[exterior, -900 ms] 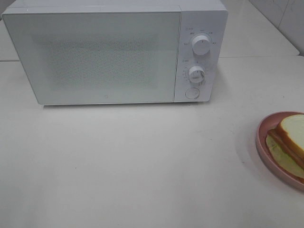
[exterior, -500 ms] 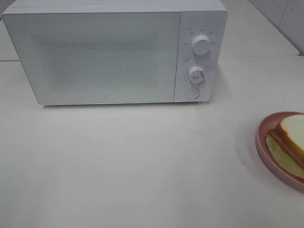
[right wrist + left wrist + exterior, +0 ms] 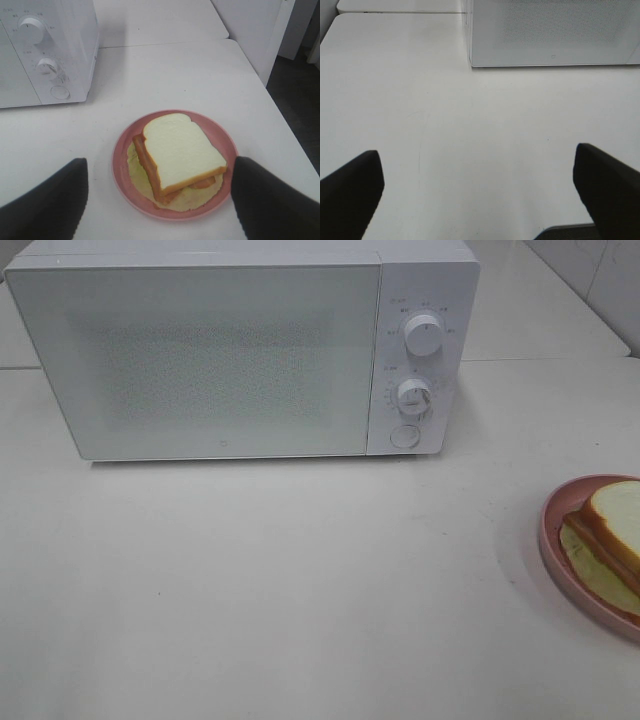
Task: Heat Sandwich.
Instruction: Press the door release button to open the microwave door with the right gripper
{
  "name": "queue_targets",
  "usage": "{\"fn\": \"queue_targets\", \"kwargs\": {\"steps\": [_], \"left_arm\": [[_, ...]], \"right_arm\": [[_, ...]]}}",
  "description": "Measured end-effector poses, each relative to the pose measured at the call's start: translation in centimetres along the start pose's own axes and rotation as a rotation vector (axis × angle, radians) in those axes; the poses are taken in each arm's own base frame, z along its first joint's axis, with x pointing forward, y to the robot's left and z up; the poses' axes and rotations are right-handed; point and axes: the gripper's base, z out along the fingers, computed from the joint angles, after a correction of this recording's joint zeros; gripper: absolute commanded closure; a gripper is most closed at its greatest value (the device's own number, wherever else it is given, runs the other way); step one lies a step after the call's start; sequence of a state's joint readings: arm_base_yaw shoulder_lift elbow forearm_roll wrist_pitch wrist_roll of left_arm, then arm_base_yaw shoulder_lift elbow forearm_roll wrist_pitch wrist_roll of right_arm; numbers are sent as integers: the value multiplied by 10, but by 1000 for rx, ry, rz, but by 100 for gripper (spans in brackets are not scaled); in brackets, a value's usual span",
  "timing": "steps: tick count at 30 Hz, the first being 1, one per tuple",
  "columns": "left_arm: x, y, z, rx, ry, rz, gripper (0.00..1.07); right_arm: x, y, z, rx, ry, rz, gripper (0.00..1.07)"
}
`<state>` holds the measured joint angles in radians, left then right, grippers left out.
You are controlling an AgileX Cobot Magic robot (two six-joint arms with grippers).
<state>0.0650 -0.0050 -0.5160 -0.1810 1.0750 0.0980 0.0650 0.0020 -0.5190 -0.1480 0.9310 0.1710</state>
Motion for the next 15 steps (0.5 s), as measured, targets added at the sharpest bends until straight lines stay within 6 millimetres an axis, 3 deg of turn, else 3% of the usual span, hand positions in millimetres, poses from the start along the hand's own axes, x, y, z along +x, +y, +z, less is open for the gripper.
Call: {"fn": "queue_targets", "kwargs": {"steps": [15], "left_arm": [[0,0,0,0,0,0,9]], "right_arm": [[-31,10,40,-12,39,-33,31]]}}
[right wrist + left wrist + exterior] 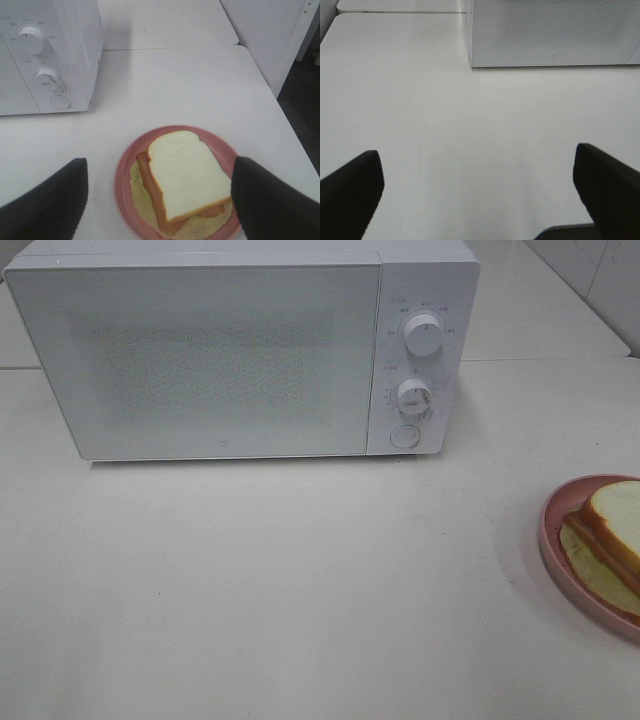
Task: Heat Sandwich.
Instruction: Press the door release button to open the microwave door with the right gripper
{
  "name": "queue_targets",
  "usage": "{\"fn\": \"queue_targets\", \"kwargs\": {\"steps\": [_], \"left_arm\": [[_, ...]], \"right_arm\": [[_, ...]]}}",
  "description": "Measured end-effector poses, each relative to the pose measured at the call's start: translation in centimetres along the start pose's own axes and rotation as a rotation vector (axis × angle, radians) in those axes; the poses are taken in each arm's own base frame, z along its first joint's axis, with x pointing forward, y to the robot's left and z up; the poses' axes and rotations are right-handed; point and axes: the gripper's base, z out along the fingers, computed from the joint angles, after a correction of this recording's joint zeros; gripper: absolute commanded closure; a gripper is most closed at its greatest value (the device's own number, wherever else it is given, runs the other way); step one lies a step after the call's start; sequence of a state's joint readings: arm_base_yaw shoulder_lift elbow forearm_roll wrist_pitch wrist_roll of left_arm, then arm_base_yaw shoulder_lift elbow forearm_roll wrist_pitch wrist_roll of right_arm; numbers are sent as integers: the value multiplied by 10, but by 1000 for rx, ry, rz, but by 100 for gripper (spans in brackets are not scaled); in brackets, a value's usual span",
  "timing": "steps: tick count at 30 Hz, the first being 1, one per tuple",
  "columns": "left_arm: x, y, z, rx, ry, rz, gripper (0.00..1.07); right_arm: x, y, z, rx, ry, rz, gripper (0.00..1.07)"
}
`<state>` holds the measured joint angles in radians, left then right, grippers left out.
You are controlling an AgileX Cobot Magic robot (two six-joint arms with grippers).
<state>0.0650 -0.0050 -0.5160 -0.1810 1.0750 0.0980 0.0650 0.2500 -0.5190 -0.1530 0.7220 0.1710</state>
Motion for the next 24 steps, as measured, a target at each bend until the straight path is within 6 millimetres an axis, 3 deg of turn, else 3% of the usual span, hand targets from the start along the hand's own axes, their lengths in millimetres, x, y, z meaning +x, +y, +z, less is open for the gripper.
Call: {"fn": "queue_targets", "kwargs": {"steps": [24], "left_arm": [[0,0,0,-1,0,0,9]], "right_arm": [[-29,14,78,-37,74,-35,31]]}}
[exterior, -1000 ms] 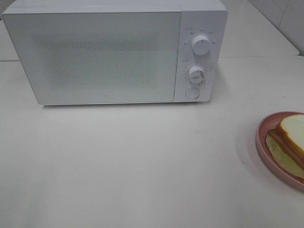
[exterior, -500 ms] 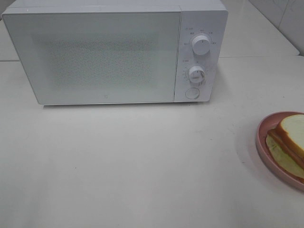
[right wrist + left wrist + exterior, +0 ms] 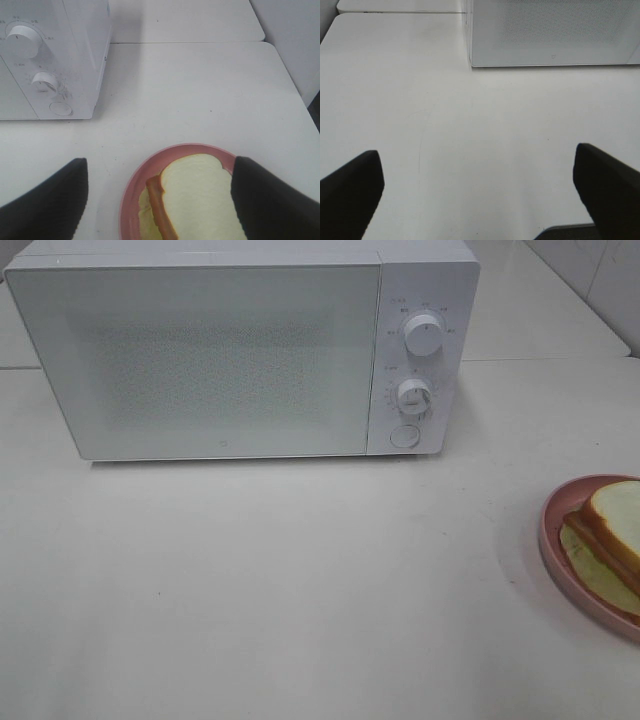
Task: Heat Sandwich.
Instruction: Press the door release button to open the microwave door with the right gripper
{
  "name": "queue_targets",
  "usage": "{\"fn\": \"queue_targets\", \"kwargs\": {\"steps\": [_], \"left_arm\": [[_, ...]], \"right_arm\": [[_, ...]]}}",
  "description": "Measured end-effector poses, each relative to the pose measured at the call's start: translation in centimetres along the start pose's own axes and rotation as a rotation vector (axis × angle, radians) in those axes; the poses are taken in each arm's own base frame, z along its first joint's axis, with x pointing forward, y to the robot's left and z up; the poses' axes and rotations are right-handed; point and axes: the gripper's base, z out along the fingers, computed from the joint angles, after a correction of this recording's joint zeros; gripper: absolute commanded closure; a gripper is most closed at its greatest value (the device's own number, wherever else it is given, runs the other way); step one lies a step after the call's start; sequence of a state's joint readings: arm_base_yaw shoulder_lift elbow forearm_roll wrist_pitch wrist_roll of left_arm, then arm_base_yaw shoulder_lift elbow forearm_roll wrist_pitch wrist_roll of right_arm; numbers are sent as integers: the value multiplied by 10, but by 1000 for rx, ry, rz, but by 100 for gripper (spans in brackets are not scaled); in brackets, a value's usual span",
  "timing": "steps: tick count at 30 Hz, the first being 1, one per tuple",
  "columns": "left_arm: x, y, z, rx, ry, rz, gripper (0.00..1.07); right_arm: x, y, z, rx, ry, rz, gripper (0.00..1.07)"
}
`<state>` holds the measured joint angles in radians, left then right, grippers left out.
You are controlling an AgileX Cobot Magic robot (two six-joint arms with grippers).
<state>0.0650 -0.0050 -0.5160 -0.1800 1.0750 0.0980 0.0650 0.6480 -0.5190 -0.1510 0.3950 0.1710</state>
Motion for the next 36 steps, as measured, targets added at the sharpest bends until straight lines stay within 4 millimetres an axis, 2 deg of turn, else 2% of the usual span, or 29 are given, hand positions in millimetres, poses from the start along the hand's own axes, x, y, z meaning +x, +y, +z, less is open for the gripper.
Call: {"fn": "queue_targets", "kwargs": {"steps": [8,12,17,25,30,36], "left_arm": [[0,0,0,0,0,0,9],[0,0,0,0,0,0,9],[0,0,0,0,0,0,9],[0,0,0,0,0,0,9],[0,0,0,0,0,0,9],[0,0,0,0,0,0,9]], "right_arm": [[-5,3,19,-12,2,-6,31],[-8,5,35,-24,-3,-10,31],[-10,6,43,-30,-9,-12,31],[-16,11,70,-60,-70,-14,31],[-17,12,79,-70,-89,-14,31],[-19,16,97,-99,-194,1,31]]}}
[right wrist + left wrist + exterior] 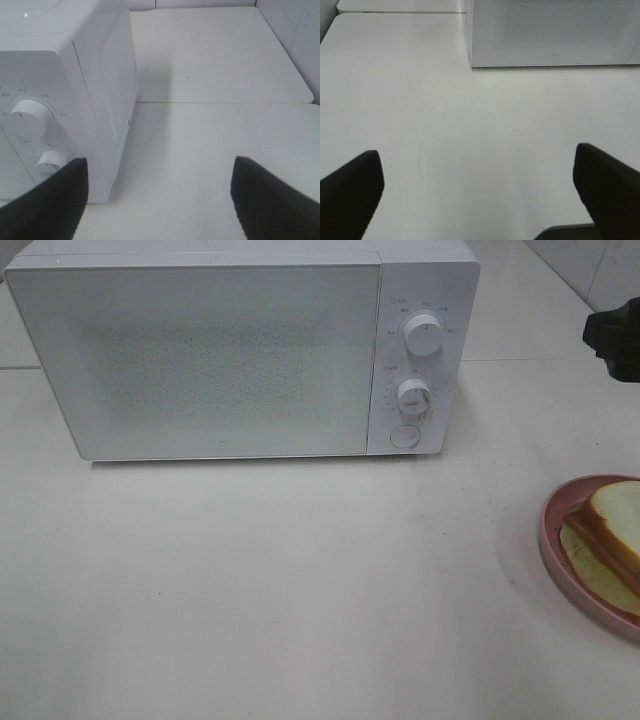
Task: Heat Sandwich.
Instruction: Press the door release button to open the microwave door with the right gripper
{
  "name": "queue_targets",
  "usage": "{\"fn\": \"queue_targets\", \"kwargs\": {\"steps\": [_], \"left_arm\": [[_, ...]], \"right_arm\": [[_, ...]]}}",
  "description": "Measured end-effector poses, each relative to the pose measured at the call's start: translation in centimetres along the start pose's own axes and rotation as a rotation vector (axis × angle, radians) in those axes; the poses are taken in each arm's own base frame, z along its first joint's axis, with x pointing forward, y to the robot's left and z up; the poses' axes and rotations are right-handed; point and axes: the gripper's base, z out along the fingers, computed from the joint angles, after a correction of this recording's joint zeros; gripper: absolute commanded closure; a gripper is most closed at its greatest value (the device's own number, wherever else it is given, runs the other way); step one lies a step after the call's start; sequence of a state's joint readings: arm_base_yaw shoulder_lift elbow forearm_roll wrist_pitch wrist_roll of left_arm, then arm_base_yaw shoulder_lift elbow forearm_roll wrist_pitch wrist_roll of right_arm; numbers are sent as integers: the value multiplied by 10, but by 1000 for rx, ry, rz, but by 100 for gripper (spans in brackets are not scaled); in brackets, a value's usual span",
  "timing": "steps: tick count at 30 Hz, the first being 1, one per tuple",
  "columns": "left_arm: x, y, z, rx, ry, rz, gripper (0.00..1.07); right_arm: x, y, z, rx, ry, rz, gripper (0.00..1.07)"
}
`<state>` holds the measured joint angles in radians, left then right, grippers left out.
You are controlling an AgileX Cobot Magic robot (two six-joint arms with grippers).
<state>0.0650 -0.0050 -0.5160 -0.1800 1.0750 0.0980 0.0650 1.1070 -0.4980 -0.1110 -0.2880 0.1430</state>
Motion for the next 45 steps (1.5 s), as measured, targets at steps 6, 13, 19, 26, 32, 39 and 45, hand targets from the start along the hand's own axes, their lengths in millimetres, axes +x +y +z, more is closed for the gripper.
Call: {"fn": "queue_targets", "kwargs": {"steps": [6,13,19,26,32,39,45], "left_arm": [[0,0,0,0,0,0,9],[0,0,0,0,0,0,9],[0,0,0,0,0,0,9],[0,0,0,0,0,0,9],[0,0,0,0,0,0,9],[0,0,0,0,0,0,9],[0,0,0,0,0,0,9]], "right_arm": [[16,-3,11,29,-68,1,31],[35,15,19,33,-95,-48,31],[45,37,25,21,-108,-59,31],[60,65,31,4,-123,-32,31],[73,80,34,7,-115,-34,31],[94,100,35,6,-84,-57,31],[106,110,31,25,-56,-57,32]]}}
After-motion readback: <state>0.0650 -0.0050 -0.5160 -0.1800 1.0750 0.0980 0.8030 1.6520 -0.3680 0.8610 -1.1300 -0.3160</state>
